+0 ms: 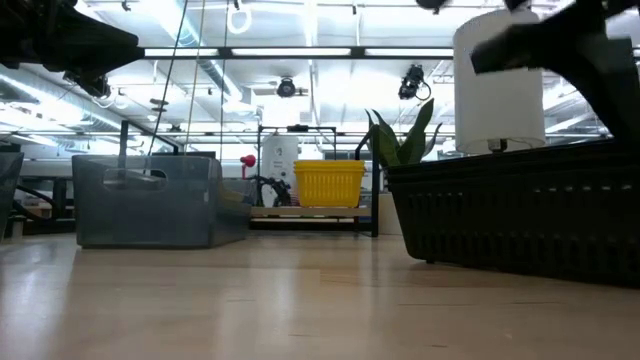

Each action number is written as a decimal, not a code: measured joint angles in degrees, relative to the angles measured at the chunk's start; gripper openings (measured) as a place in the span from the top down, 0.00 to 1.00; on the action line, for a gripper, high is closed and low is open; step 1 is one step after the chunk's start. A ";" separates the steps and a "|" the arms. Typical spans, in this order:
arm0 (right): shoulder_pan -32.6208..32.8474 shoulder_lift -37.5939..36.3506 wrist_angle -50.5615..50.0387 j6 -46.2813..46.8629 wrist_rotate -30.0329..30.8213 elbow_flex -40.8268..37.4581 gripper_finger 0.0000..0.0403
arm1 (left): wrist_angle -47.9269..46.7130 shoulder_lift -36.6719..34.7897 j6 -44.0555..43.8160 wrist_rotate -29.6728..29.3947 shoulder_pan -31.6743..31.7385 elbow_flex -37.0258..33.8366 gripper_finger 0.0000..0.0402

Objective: Stack baskets on shelf by color
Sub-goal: Put the stacked black baskets on the shelf

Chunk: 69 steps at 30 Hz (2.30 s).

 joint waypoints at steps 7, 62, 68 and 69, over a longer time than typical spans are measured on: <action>0.12 0.02 3.78 -3.63 0.34 -6.02 0.55 | 0.00 0.02 0.00 0.01 0.00 -0.01 0.71; -19.47 0.07 14.96 -21.67 24.42 19.43 0.96 | 0.00 0.02 -0.02 0.01 0.00 0.01 0.71; -26.82 0.09 21.48 -23.93 25.09 20.75 0.96 | 0.00 0.02 0.00 -0.01 0.01 0.00 0.71; -28.15 0.09 23.52 -24.26 25.04 20.81 0.96 | 0.00 0.01 -0.02 0.00 0.02 0.01 0.71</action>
